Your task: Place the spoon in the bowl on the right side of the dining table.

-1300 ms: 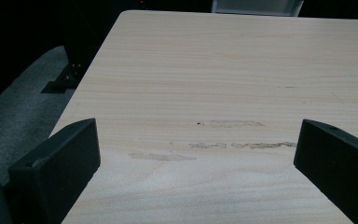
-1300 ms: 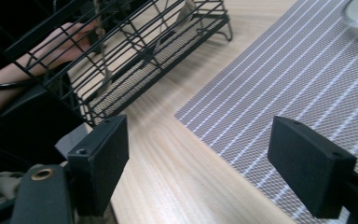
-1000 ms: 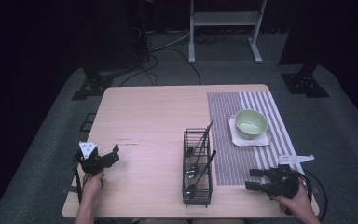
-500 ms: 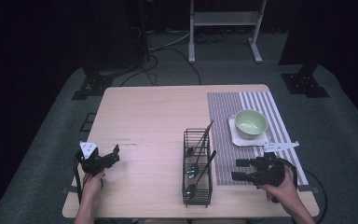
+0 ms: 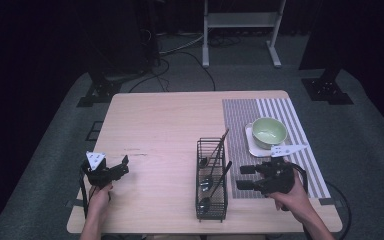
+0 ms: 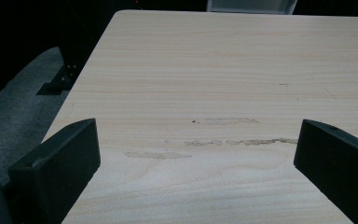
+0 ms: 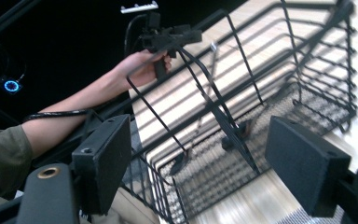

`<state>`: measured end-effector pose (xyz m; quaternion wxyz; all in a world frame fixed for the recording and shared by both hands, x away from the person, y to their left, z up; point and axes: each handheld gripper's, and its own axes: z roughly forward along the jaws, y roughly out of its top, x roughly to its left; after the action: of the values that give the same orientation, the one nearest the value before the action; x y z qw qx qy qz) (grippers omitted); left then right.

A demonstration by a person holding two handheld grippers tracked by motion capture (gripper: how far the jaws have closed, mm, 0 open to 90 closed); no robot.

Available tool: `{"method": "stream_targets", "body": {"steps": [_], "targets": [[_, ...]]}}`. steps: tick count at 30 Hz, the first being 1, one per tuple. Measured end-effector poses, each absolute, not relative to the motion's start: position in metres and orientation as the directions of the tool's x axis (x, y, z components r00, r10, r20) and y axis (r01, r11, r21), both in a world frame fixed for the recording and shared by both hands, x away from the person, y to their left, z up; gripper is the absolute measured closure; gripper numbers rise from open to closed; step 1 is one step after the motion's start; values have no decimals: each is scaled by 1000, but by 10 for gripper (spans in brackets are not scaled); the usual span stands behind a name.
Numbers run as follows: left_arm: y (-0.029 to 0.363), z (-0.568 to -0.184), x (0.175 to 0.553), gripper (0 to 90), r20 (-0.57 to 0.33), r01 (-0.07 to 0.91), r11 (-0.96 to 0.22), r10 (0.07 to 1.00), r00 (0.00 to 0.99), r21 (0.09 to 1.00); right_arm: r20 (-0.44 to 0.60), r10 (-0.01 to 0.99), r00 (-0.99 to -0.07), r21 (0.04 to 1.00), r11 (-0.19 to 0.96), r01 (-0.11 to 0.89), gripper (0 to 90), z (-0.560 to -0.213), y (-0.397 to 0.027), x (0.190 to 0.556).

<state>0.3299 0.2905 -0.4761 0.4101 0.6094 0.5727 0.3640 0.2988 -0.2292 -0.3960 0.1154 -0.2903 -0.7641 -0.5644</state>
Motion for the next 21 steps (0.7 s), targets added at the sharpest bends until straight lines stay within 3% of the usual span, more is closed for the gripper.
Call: {"method": "stream_targets", "body": {"steps": [4,12,20,21], "targets": [[290,-476,330,0,-24,402,-10,997,79,916,496,308,-812,804,192,563,240,-387,-222,301],[289,-476,330,0,-18,402,-17,996,83,916,498,365,-786,783,200,589,393,-377,-212,309],[289,-476,330,0,-16,406,-22,996,90,914,511,401,-760,756,212,619,622,-373,-204,315],[289,-476,330,0,-15,407,-24,996,92,913,505,411,-759,754,217,620,687,-372,-202,315]]}}
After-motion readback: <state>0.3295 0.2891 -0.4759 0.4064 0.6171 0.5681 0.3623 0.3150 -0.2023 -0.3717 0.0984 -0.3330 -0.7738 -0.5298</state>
